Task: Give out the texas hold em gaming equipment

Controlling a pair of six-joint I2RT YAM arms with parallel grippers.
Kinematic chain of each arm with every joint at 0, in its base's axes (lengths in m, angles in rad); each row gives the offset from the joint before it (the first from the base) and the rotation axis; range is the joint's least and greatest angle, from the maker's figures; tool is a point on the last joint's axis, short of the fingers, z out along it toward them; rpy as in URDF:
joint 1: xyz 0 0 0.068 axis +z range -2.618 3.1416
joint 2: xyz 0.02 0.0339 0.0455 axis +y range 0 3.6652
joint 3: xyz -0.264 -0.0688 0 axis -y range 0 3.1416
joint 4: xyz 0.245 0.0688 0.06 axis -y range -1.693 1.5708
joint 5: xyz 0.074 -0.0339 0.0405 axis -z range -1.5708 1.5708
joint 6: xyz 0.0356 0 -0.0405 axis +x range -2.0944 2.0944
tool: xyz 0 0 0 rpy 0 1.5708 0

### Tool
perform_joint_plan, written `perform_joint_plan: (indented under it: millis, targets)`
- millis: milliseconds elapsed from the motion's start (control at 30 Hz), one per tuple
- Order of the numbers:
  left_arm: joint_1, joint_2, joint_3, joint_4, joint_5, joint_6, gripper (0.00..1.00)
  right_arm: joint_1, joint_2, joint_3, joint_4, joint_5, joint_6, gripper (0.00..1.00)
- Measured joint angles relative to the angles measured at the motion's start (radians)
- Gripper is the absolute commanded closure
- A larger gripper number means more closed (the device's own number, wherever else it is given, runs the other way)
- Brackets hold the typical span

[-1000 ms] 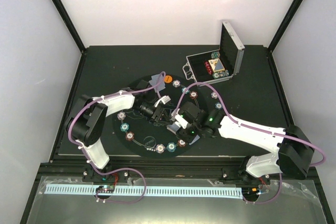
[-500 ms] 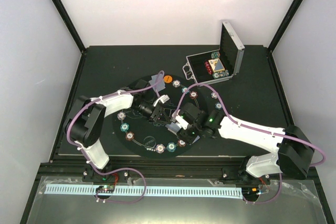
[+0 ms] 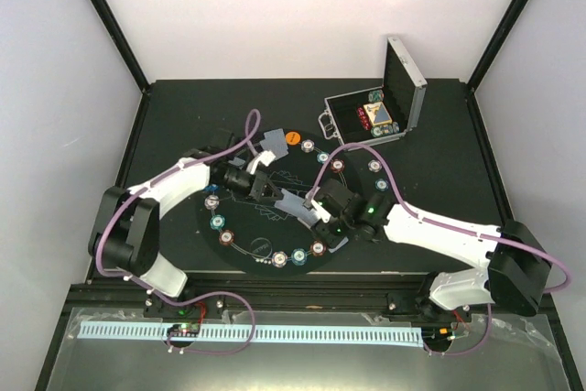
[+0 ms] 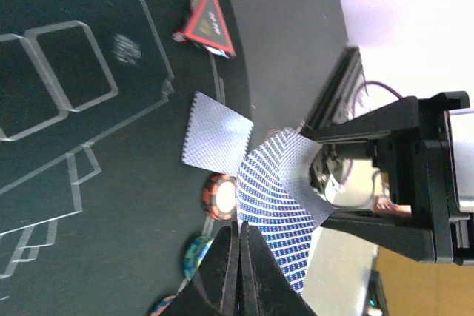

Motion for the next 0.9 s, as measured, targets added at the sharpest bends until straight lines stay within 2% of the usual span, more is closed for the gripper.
perform_joint_plan:
  millis: [267,433,533,700,900]
  targets:
    - [0.124,-0.074,-0.016,0.009,-0.16,-0.013,0.98,-0.056,-0.015,-0.018,-0.005,0.045,0.065,0.46]
    - [0.13,-0.097,-0.019,0.023,-0.221,-0.012,0.98,-0.139,-0.037,-0.021,-0.019,0.082,0.096,0.46]
    - [0.056,-0.06,0.005,0.006,-0.2,0.026,0.98,-0.19,-0.057,-0.029,-0.024,0.109,0.113,0.46]
    - [-0.125,0.096,0.137,-0.053,-0.165,0.116,0.98,-0.273,-0.079,-0.033,-0.042,0.143,0.135,0.46]
    - [-0.275,0.303,0.307,-0.135,-0.148,0.196,0.99,-0.295,-0.119,-0.05,-0.062,0.167,0.149,0.46]
